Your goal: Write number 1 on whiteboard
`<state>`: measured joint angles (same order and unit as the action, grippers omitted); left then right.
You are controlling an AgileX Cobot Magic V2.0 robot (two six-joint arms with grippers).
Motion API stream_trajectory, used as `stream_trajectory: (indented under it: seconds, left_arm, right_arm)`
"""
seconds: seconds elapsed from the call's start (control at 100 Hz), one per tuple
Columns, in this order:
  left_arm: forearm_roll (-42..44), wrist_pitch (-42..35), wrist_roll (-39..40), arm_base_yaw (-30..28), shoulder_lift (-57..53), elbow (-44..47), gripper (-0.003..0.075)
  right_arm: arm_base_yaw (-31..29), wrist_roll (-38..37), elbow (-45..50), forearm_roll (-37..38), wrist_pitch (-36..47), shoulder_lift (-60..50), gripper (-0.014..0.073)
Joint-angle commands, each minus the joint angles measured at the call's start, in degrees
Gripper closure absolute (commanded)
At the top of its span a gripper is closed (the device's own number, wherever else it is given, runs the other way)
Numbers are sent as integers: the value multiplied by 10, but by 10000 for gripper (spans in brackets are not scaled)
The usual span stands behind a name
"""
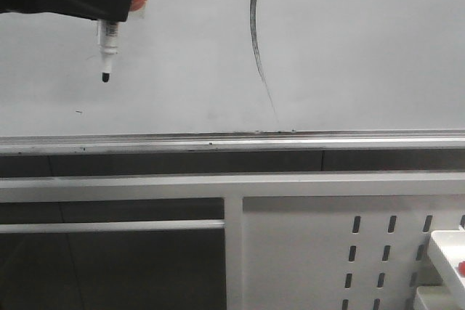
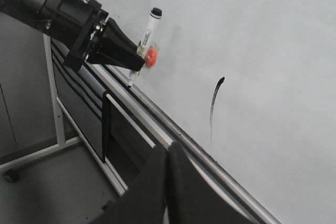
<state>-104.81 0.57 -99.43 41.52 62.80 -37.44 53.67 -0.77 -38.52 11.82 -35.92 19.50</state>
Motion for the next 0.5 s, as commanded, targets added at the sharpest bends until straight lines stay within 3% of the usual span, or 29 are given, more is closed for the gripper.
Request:
stream_trajectory:
  seconds: [0.0,0.11,0.27,0.49]
  left_arm:
    - [-26,71,10,-37,-8,-17,740]
    - [-26,88,10,-67,-8,-18,740]
    - [-26,35,10,-97,-8,-25,740]
    - [-26,126,30,-140,45,-56,740]
  right_arm:
    - [-4,-10,13,22,49,-17,642]
    - [-4,-10,38,32,44,-24,642]
    - [-4,-33,59,56,47,-24,642]
    - [-4,-60,64,71,50,-24,642]
